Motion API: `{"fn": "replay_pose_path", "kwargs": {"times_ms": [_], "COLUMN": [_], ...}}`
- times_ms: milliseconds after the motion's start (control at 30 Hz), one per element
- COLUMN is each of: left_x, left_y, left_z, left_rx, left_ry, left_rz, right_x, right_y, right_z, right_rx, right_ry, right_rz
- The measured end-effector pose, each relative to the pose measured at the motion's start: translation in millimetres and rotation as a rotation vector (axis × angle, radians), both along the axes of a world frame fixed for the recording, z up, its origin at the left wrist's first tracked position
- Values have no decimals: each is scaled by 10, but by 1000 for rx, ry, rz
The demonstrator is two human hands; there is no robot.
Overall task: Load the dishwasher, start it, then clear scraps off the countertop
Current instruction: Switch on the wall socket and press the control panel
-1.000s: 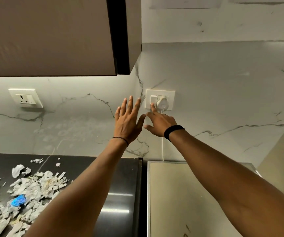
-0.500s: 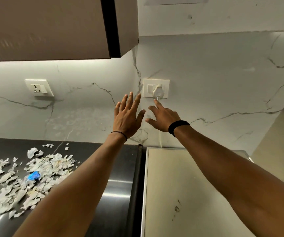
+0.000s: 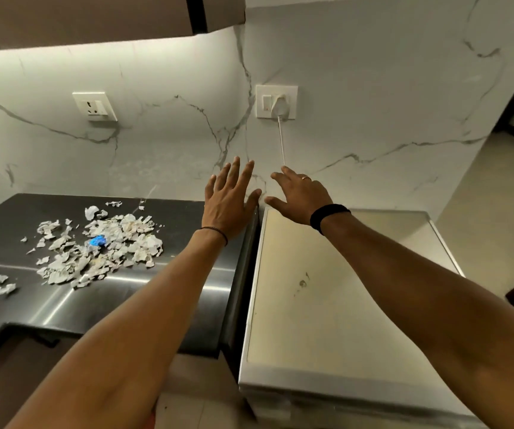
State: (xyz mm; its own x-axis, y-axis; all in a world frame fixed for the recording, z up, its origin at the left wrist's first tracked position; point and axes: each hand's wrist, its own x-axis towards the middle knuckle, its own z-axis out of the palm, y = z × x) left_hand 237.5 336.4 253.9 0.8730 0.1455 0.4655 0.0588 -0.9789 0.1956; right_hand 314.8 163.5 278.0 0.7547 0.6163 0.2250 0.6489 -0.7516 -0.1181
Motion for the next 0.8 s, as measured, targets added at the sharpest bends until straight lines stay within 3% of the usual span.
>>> {"fn": "replay_pose_path", "kwargs": {"times_ms": [433,800], "left_x": [-1792,-2832], "left_y": [-637,-1046], "left_z": [-924,-1589], "left_rx": [-19,-61], "left_ry": [189,376], "left_rz": [-129,-189], "right_x": [-1973,-3046], "right_y": [-900,-1370], "right_z": [-930,-1579], "right_rx": [-61,-108], "right_ry": [146,333], "right_rz": [-134,-177]}}
